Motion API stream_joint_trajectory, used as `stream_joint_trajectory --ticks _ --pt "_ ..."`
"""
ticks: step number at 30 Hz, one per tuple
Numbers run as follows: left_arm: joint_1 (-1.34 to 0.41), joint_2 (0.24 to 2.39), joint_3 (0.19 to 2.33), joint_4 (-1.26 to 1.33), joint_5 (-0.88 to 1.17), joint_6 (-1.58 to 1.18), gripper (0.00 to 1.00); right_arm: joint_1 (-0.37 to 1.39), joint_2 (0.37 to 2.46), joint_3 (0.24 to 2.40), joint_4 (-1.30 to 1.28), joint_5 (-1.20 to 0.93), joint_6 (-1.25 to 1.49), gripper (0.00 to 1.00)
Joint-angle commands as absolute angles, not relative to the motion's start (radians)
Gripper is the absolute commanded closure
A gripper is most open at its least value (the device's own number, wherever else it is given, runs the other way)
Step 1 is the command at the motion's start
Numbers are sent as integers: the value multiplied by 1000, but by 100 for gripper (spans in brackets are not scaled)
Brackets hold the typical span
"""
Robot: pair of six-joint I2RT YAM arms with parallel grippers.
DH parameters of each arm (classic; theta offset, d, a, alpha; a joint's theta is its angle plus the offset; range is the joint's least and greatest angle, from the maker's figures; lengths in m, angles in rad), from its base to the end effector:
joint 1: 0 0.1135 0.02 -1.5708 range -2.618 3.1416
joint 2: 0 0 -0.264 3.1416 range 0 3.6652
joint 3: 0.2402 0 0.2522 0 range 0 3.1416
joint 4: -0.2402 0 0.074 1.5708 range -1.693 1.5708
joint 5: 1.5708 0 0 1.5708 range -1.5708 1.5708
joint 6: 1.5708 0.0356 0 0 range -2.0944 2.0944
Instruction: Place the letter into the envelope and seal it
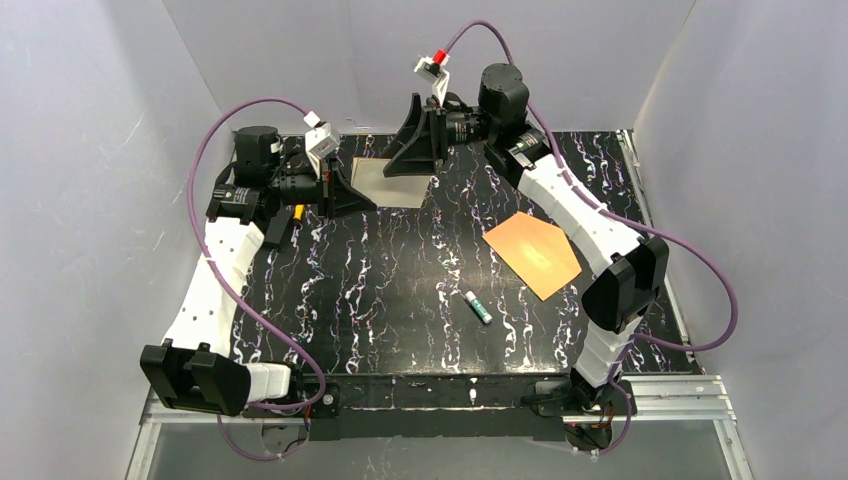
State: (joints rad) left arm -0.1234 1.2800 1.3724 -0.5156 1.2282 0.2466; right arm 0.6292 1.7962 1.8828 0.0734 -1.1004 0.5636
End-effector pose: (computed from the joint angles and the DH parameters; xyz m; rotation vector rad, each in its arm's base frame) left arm 0.2549 -0.0654 0.4135 1.0616 1.5106 -1.1155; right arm 0.3103 0.2651 0.4661 -1.0793 1.3993 1.6735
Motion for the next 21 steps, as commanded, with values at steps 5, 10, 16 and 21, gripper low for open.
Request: stream_joint_trajectory --ticks 5,10,16,21 --pt "-125 1253 1409 -575 1274 295 100 647 1807 1889 81 -1155 548 50" --pt "-125 1252 1419 -574 1278 293 100 647 1804 1886 62 -1159 529 58" --pt "-126 1251 1433 -561 1295 281 100 647 1804 1893 46 -1168 507 86" --pt "-124 1224 1417 -459 1162 152 53 618 1776 1894 -50 -1025 415 99"
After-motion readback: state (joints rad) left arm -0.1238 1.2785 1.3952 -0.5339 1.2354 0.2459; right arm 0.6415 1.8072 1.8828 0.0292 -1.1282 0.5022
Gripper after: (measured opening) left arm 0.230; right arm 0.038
